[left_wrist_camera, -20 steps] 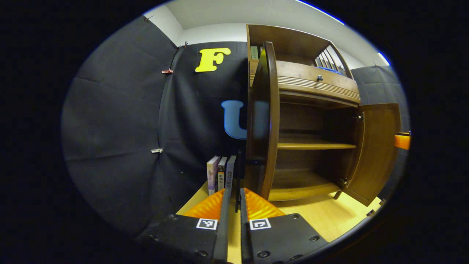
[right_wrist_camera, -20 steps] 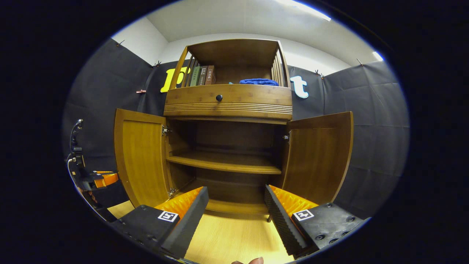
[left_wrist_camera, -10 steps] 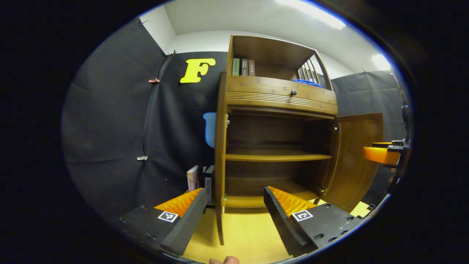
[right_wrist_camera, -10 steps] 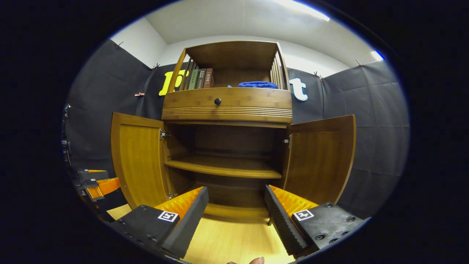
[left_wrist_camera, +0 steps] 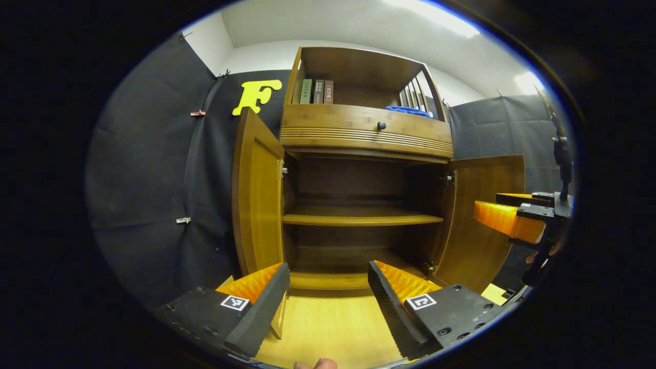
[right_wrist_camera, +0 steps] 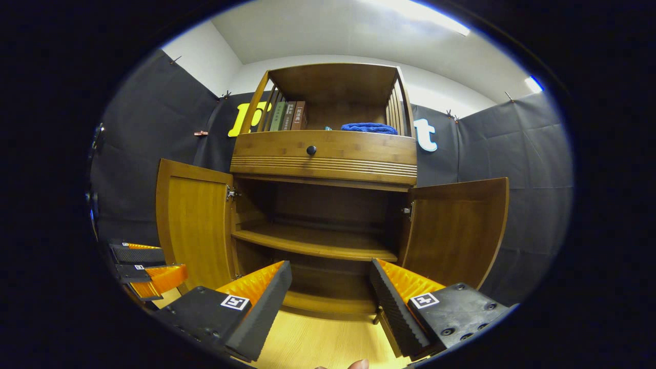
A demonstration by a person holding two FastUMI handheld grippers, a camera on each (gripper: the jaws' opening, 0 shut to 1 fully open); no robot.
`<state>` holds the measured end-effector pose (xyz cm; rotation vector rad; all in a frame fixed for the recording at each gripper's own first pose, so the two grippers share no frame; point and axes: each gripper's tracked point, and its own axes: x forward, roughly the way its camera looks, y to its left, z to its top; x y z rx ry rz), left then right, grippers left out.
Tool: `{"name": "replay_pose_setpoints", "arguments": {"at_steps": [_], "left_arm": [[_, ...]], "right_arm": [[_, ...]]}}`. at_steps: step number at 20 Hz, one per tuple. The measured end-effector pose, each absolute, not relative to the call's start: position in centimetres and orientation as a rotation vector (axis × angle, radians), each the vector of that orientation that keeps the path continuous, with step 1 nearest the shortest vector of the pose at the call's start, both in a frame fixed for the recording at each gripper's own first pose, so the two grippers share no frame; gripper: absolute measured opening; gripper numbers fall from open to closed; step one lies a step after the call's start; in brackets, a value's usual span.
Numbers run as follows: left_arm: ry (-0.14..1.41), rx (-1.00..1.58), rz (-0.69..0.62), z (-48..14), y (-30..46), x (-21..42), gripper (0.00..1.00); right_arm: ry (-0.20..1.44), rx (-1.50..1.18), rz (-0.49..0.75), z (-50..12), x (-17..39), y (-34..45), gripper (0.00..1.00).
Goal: Open the right door of the double-door shoe cabinet with the right hand, and open the left door with the left hand.
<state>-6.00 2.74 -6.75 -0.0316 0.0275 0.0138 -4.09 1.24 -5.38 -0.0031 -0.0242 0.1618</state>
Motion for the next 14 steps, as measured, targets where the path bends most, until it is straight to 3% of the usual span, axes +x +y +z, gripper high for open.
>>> {"name": "replay_pose_setpoints", "arguments": {"at_steps": [14], "left_arm": [[0.040,-0.027,-0.017,-6.7,-0.7,-5.5,0.95]], "right_arm": [[0.024,0.038,0.173,-6.4,-2.6,2.7,0.98]]}}
